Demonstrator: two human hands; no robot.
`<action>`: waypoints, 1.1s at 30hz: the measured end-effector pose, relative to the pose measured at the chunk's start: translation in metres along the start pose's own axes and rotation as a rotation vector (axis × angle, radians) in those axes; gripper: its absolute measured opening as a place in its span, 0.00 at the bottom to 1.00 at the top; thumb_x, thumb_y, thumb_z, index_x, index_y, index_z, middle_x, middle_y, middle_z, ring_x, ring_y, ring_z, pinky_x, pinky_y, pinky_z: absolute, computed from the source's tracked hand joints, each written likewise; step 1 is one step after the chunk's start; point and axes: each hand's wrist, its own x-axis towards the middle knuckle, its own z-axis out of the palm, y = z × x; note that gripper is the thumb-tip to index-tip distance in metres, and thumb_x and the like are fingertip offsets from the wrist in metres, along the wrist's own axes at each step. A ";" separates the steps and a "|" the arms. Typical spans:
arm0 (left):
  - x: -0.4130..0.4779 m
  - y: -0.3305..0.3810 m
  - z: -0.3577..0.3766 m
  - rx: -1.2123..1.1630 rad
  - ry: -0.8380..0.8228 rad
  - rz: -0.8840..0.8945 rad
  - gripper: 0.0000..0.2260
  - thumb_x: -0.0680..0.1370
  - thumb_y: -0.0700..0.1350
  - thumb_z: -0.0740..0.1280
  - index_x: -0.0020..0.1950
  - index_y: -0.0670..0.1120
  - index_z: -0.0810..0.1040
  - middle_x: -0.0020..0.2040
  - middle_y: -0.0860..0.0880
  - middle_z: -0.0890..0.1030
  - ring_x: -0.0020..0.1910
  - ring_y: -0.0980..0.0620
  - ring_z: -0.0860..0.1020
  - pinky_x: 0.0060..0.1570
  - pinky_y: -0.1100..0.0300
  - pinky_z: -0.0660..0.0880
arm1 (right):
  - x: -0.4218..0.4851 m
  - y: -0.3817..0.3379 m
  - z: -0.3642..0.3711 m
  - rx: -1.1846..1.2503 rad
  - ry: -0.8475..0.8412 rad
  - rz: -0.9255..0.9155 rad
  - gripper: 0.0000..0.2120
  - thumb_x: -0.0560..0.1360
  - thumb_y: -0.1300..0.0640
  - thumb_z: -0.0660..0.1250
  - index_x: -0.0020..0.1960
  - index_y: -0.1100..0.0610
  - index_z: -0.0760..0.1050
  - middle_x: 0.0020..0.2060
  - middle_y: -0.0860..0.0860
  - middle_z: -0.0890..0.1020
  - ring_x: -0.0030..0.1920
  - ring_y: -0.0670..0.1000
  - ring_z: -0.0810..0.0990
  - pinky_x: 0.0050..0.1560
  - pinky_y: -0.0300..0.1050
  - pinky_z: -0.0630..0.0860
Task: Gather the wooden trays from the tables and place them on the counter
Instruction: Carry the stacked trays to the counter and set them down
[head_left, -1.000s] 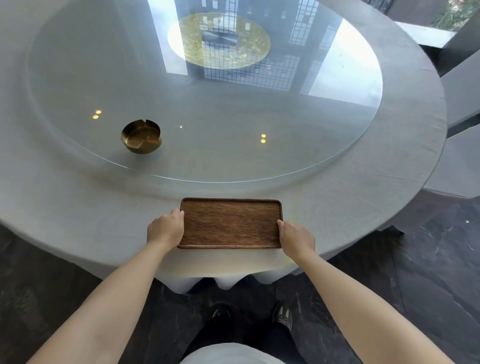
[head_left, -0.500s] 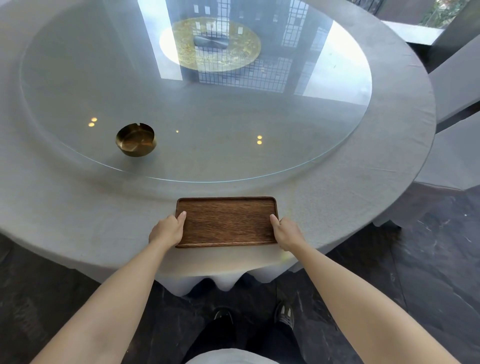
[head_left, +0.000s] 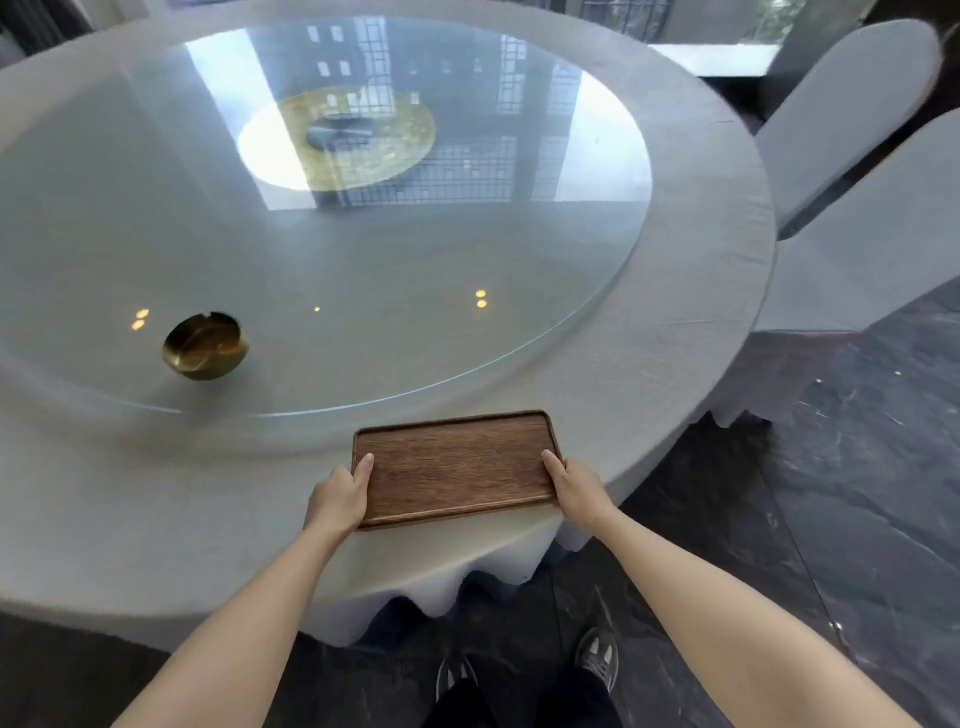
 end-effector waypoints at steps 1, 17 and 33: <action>0.000 0.013 0.004 -0.003 -0.013 0.023 0.27 0.80 0.56 0.52 0.53 0.32 0.74 0.57 0.31 0.77 0.57 0.35 0.74 0.51 0.51 0.69 | -0.001 0.005 -0.011 0.022 0.025 0.005 0.20 0.79 0.42 0.51 0.35 0.51 0.69 0.34 0.48 0.75 0.36 0.48 0.74 0.39 0.45 0.69; -0.061 0.356 0.135 -0.021 -0.155 0.473 0.22 0.77 0.59 0.58 0.33 0.42 0.70 0.48 0.34 0.81 0.49 0.38 0.79 0.46 0.51 0.71 | -0.006 0.119 -0.320 0.217 0.521 0.089 0.20 0.78 0.42 0.52 0.35 0.54 0.67 0.39 0.55 0.76 0.42 0.56 0.75 0.46 0.52 0.74; -0.126 0.710 0.312 -0.054 -0.261 0.838 0.24 0.76 0.57 0.62 0.26 0.44 0.65 0.26 0.46 0.71 0.33 0.43 0.74 0.29 0.56 0.66 | 0.034 0.252 -0.629 0.309 0.895 0.202 0.24 0.78 0.43 0.54 0.46 0.64 0.74 0.50 0.63 0.79 0.53 0.61 0.76 0.47 0.47 0.66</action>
